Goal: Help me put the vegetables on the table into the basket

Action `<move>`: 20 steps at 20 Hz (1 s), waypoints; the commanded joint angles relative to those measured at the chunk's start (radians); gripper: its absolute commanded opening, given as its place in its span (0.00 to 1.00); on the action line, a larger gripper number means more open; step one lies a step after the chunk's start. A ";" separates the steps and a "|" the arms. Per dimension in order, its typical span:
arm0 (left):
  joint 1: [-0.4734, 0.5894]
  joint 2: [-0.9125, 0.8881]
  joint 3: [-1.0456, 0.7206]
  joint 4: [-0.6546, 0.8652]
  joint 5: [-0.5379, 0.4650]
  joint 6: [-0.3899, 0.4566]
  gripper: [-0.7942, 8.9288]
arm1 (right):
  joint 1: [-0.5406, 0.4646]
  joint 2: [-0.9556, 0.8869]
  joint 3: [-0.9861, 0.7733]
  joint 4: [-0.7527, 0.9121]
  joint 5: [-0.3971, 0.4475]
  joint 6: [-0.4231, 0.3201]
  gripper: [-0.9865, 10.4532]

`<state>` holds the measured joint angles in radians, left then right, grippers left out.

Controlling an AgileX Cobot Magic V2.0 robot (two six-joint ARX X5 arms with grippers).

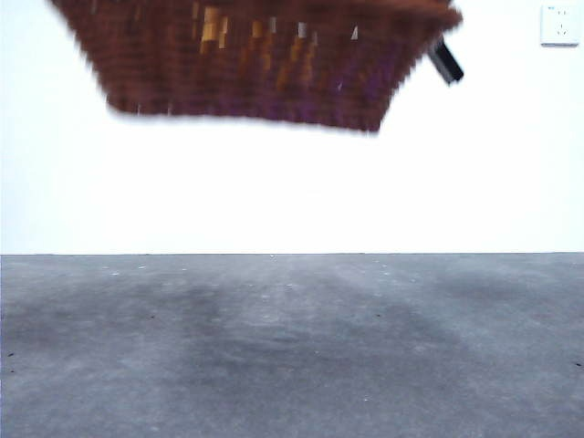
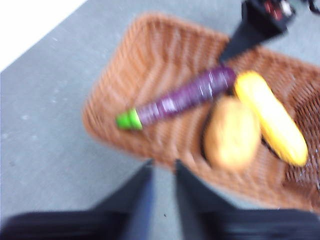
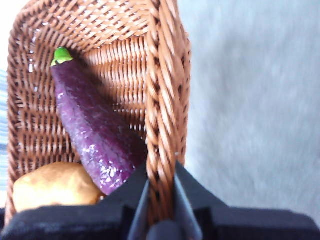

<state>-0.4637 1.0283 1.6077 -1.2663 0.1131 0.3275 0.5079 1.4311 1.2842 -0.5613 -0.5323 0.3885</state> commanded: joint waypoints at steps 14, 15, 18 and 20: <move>0.006 -0.158 -0.009 -0.042 -0.035 -0.062 0.07 | -0.485 -0.007 0.002 -0.219 0.003 -0.288 0.08; 0.006 -0.158 -0.009 -0.042 -0.035 -0.062 0.07 | -0.500 -0.007 -0.038 -0.185 -0.003 -0.288 0.08; 0.006 -0.158 -0.009 -0.042 -0.035 -0.063 0.07 | -0.537 -0.003 -0.156 -0.083 -0.003 -0.286 0.08; 0.006 -0.156 -0.009 -0.043 -0.035 -0.064 0.07 | -0.551 0.011 -0.202 -0.040 -0.003 -0.296 0.08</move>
<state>-0.4606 0.8738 1.6077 -1.3109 0.0807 0.2752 -0.0452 1.4391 1.0813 -0.6144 -0.5175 0.0956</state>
